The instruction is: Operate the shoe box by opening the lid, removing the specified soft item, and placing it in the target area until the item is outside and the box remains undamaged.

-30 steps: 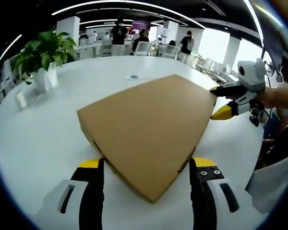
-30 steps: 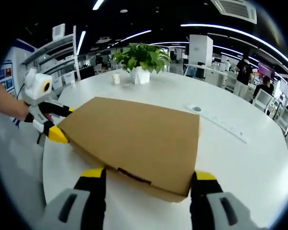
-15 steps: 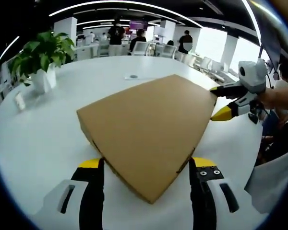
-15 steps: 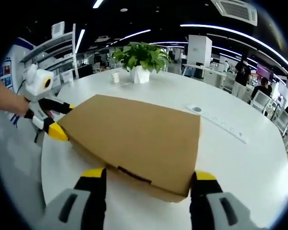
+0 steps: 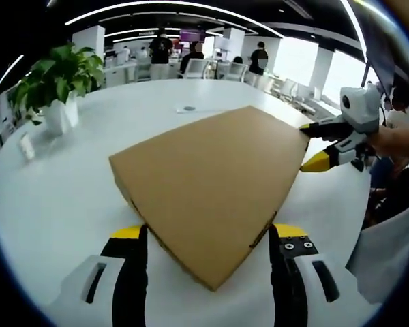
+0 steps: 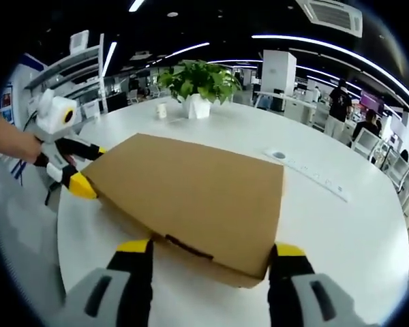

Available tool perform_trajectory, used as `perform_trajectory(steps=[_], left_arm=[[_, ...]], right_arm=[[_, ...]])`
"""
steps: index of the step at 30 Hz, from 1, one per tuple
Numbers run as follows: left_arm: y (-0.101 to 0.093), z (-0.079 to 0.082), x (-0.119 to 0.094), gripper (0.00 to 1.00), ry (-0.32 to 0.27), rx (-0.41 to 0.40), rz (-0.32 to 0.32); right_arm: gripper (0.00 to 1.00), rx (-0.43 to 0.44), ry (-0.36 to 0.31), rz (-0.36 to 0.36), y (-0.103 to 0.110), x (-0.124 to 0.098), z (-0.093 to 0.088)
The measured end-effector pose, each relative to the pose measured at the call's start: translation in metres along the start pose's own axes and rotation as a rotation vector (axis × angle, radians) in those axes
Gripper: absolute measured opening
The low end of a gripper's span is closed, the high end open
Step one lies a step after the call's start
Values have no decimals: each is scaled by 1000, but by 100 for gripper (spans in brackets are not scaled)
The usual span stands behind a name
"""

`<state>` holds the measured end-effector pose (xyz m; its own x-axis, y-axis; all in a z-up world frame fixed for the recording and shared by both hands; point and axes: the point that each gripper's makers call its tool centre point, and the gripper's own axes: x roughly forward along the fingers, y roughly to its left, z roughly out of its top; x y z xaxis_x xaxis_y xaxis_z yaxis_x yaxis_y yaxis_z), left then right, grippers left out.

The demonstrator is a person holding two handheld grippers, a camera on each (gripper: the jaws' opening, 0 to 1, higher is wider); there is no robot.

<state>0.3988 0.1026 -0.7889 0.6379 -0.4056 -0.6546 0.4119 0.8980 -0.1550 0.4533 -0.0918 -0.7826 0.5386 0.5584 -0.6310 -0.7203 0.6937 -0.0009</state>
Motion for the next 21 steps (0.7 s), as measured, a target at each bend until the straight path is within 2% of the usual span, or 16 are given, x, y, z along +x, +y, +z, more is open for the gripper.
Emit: perform_trajectory(steps=[21], left_arm=[[21,-6,-8,75,22,66,-43]], right_arm=[[64,22,-1,-61,26,-1,-1]])
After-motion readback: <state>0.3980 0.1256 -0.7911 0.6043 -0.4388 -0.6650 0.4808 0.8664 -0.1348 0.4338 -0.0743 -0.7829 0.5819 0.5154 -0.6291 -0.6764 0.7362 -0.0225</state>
